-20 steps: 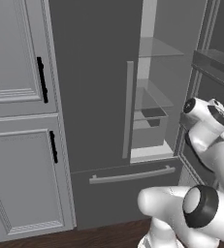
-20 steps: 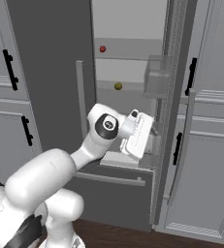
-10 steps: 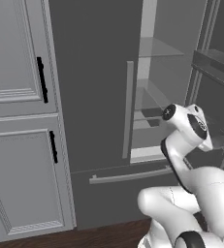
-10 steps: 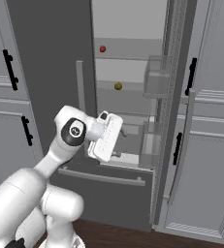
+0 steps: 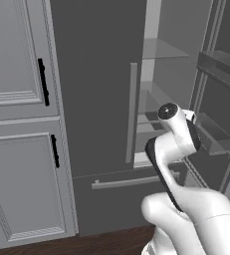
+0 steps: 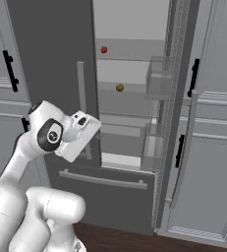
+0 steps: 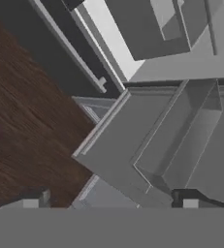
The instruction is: Take the strawberry from the fridge and place it on top of the pancake, located on the dining counter.
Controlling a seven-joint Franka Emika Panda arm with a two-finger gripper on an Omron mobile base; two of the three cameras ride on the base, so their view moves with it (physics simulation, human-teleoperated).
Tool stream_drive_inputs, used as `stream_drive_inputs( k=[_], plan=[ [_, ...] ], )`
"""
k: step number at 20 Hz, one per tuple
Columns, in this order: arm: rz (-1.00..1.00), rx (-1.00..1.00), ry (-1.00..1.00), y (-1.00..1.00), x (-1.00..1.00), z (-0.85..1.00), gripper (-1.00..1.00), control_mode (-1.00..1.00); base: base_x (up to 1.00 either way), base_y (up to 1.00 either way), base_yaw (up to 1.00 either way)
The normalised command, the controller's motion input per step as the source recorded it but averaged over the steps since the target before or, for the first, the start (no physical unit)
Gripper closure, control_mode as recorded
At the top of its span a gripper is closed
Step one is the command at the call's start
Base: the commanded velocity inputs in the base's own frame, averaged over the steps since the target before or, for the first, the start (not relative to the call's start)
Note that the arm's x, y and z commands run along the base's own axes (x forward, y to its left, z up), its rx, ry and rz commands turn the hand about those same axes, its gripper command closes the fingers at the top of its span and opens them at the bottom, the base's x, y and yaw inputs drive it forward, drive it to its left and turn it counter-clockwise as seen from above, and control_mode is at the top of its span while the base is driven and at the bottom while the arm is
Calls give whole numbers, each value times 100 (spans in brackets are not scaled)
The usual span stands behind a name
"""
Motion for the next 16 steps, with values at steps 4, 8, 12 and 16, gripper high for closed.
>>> stream_drive_inputs(
  k=[4,8,12,16],
  plan=[
    [-4,70,-42,73,16,0,-100,-100,0,0,0],
    [-9,79,-50,48,34,-2,-100,-100,0,0,0],
    [-26,71,-54,63,16,1,-100,-100,0,0,0],
    [-38,37,-17,48,0,50,-100,-100,0,0,0]
  ],
)
